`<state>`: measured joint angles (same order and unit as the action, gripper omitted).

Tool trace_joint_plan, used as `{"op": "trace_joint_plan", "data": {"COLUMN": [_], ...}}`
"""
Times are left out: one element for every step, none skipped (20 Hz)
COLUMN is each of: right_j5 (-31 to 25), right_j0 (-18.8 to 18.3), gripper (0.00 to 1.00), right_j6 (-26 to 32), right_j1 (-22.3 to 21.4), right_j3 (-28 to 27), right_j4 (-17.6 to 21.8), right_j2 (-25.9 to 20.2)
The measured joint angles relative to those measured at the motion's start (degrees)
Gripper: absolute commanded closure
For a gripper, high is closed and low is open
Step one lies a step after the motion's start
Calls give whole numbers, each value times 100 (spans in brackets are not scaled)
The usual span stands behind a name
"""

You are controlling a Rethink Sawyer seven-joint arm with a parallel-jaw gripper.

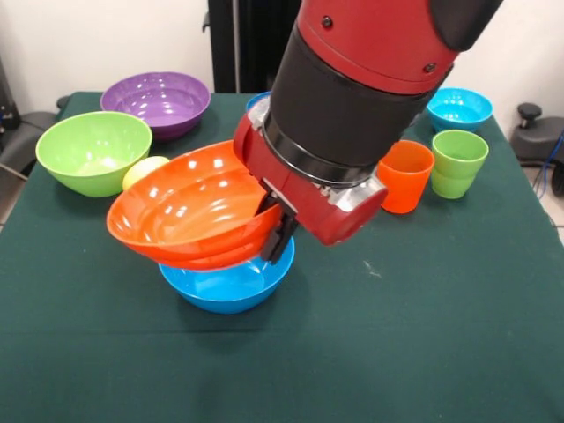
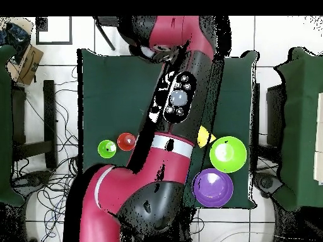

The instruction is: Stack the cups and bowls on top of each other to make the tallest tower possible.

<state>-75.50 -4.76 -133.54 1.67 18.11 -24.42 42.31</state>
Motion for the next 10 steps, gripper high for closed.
{"op": "trace_joint_plan", "data": {"right_j5": [-1, -1, -2, -1, -1, -1, -1, -2, -1, -1], "right_j0": [0, 0, 1, 1, 2, 3, 3, 3, 3, 4], "gripper": [100, 100, 100, 100, 100, 100, 100, 100, 100, 100], "right_j6": [0, 0, 0, 0, 0, 0, 0, 0, 0, 0], "right_j1": [-4, -5, -8, -9, -9, -8, -8, -8, -6, -5], "right_j3": [7, 9, 13, 13, 13, 13, 13, 13, 13, 13], "right_j4": [41, 60, 116, 159, 240, 266, 272, 304, 322, 332], "right_j2": [-2, -2, -2, -2, -2, -2, -2, -2, -2, -2]}}
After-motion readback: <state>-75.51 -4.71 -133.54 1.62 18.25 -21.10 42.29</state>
